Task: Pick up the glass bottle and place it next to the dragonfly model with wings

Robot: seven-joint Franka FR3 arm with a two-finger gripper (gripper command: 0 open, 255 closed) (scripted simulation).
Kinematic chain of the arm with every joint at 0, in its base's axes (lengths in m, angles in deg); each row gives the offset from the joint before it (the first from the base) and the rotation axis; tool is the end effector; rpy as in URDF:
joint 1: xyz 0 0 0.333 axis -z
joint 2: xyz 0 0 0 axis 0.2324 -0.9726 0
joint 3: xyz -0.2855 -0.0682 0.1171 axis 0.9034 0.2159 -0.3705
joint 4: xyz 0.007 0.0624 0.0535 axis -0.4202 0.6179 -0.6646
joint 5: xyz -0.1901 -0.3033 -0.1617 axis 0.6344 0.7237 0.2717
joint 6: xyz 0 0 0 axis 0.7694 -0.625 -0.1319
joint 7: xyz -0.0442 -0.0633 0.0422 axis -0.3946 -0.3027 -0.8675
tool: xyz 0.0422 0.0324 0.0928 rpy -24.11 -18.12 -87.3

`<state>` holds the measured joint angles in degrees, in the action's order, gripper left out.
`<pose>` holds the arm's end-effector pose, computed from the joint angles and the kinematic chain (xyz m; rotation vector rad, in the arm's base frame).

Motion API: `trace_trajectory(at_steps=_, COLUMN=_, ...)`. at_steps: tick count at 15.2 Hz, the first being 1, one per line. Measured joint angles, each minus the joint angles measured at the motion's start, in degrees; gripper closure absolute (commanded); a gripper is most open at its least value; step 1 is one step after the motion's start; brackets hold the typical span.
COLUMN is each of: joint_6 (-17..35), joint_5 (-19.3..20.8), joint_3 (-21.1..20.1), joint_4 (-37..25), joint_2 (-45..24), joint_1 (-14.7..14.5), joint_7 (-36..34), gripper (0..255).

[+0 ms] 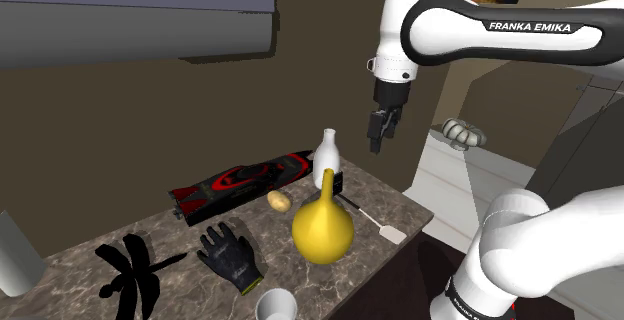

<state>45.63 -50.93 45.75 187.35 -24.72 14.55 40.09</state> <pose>0.3138 -0.0076 0.5728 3.1315 0.0827 -0.0549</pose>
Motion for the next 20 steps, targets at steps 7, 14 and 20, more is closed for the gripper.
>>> trace_trajectory(at_steps=7, joint_6=6.6, joint_5=1.8, joint_3=3.1, joint_4=-2.6, joint_2=-9.2, joint_1=1.2, joint_7=3.4, gripper=0)
trace_trajectory(at_steps=14, joint_6=13.3, joint_5=2.5, joint_3=6.7, joint_4=-10.7, joint_2=-23.8, joint_1=2.2, joint_7=7.8, gripper=0)
trace_trajectory(at_steps=20, joint_6=17.4, joint_5=1.5, joint_3=9.4, joint_4=-19.5, joint_2=-36.6, joint_1=3.1, joint_7=12.0, gripper=0)
